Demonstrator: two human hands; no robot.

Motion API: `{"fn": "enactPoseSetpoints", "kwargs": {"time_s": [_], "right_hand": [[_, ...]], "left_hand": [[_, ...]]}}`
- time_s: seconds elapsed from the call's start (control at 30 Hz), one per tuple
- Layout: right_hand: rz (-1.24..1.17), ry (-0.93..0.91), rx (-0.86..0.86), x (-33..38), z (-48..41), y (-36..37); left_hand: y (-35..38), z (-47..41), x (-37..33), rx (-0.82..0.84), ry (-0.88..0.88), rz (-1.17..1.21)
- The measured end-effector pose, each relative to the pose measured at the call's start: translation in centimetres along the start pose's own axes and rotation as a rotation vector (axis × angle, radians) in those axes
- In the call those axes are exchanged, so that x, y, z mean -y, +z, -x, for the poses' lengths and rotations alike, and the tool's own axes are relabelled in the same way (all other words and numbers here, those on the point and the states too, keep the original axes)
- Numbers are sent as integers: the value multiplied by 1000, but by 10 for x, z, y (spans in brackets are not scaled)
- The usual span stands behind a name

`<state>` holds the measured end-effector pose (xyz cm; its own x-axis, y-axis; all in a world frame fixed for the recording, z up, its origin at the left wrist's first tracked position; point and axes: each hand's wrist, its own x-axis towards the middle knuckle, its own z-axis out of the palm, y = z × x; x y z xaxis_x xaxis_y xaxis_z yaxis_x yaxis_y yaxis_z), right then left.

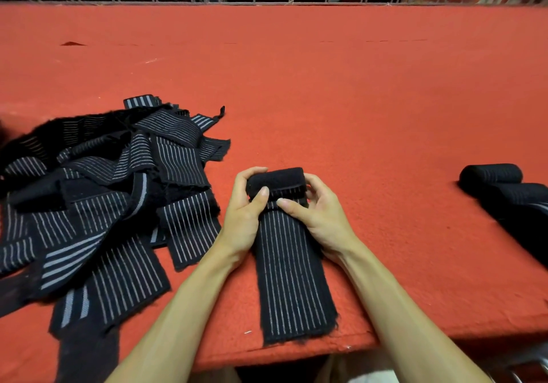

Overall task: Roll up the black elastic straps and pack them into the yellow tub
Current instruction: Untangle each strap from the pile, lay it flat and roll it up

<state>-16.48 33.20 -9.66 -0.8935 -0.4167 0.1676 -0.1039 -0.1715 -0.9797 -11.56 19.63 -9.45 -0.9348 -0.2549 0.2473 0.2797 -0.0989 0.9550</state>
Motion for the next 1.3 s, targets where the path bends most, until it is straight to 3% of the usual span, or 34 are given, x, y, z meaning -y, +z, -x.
{"fn": "enactPoseSetpoints", "kwargs": {"time_s": [0.37,0.5,0.6,0.73,1.0,1.3], "right_hand": [[-100,97,235,3,1,-2],[-193,155,120,9,3,1],[-256,180,20,11,2,4],[-81,162,-64,8,0,4],[-225,175,61,7,2,-3],[-299,77,38,8,0,-1]], "left_hand": [[-7,-6,-1,-267,-55,26],[-7,-3,-3,-116,72,-151],[-3,0,-2,42,51,-143],[0,4,-6,140,24,-206],[5,1,-2,151,-123,-81],[2,0,0,97,-79,-173]]}}
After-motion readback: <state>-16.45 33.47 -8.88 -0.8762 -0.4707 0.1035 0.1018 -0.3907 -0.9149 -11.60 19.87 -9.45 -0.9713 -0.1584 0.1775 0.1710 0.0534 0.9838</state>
